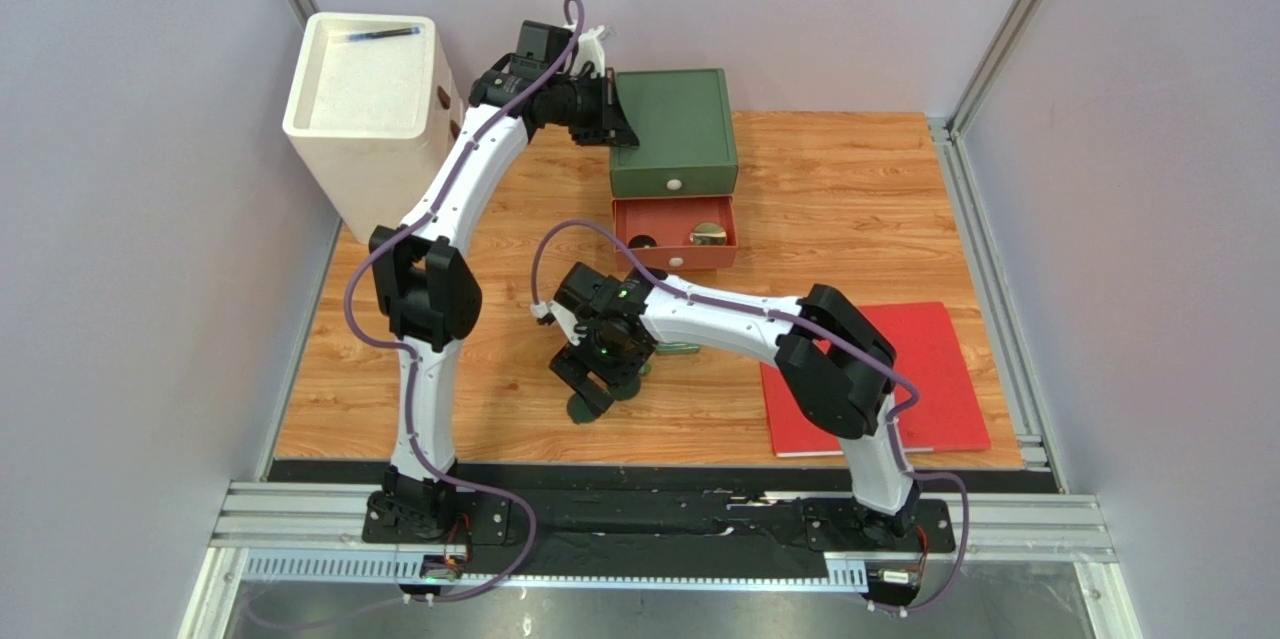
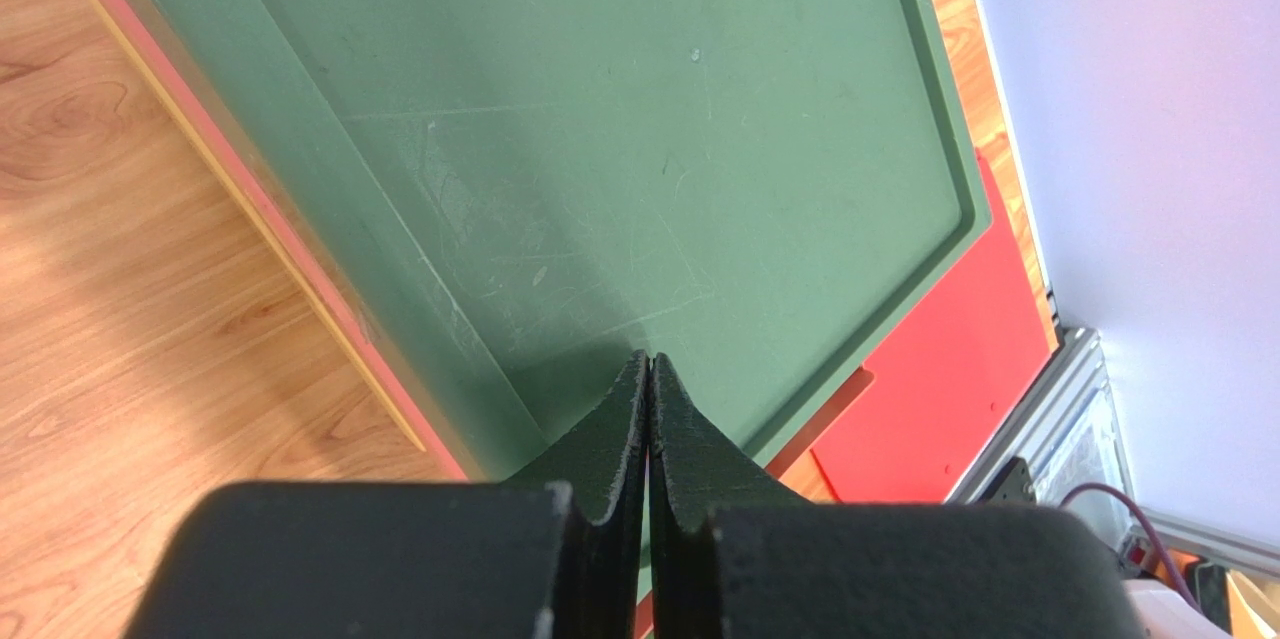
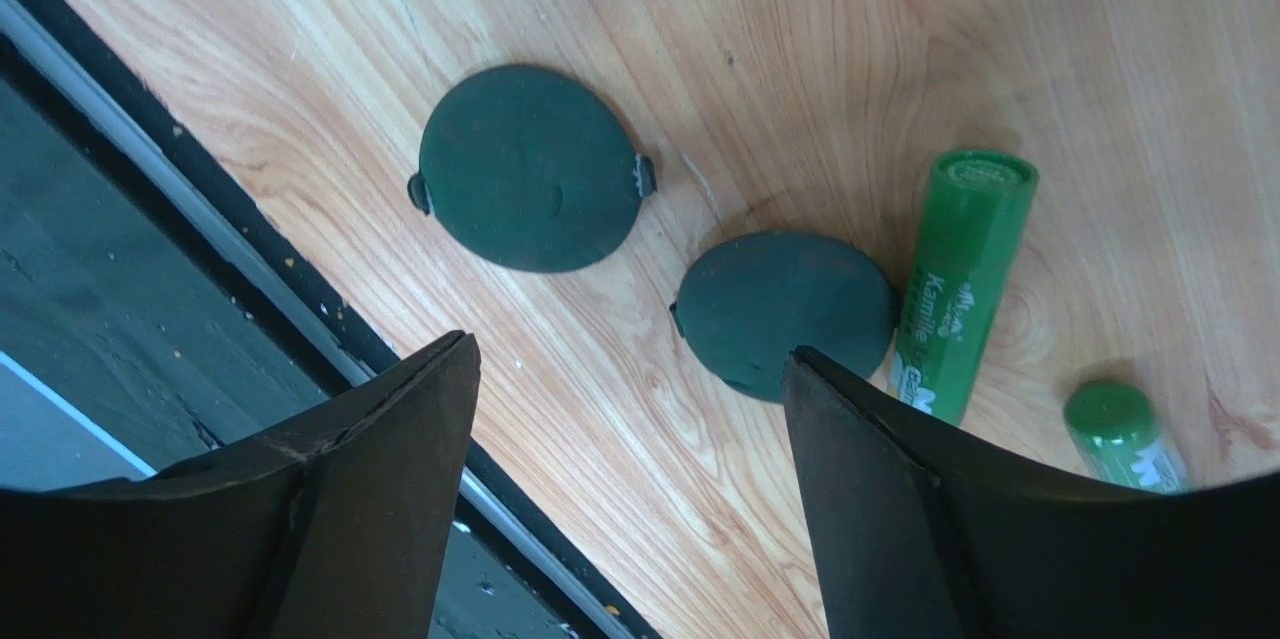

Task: Organize the makeup

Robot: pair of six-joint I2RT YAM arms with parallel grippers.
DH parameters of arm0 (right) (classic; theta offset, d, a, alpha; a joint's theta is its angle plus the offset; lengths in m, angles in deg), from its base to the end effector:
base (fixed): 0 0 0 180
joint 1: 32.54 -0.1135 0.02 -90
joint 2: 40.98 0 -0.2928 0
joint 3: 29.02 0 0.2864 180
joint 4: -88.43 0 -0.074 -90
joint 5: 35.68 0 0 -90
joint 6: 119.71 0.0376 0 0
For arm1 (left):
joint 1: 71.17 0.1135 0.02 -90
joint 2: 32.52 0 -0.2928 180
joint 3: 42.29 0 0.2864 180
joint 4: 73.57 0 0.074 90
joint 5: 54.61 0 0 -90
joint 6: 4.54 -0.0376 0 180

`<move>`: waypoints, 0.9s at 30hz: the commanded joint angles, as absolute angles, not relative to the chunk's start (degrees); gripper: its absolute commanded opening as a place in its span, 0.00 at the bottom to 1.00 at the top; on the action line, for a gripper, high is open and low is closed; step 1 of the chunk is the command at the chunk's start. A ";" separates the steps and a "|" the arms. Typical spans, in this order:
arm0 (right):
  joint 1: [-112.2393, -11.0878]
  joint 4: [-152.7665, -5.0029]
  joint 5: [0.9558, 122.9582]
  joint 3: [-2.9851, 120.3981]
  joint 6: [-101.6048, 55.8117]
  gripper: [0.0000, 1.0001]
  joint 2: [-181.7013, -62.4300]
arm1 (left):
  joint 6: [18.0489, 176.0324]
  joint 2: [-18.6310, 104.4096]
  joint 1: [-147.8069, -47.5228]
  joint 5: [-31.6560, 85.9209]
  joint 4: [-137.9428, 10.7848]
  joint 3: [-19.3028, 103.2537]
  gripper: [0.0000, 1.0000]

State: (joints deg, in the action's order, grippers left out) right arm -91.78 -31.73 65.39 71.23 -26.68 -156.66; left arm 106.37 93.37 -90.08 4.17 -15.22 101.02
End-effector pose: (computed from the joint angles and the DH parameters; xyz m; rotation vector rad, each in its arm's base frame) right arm 0.2245 0.3914 0.1939 -1.4408 2.6184 0.4476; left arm 0.5094 -0.1951 0.3669 0.2569 2.3391 -0.9760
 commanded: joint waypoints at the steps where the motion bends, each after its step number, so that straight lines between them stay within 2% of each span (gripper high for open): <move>1: -92.21 -32.10 66.80 75.00 -24.26 0.78 -158.14 | 103.92 97.03 -89.45 9.99 -3.12 96.81 0.00; 14: -93.53 -30.44 66.45 77.02 -23.56 0.78 -164.90 | 103.83 97.39 -89.36 9.91 -3.38 96.37 0.00; 20: -94.15 -28.68 63.64 79.49 -24.35 0.74 -169.12 | 103.92 97.47 -89.10 9.82 -3.56 96.37 0.00; 24: -95.20 -26.84 60.47 80.98 -26.10 0.68 -172.90 | 103.83 97.47 -89.01 9.73 -3.56 96.37 0.00; 27: -95.64 -25.26 58.45 82.03 -27.33 0.47 -175.44 | 104.00 97.47 -88.83 9.73 -3.73 96.46 0.00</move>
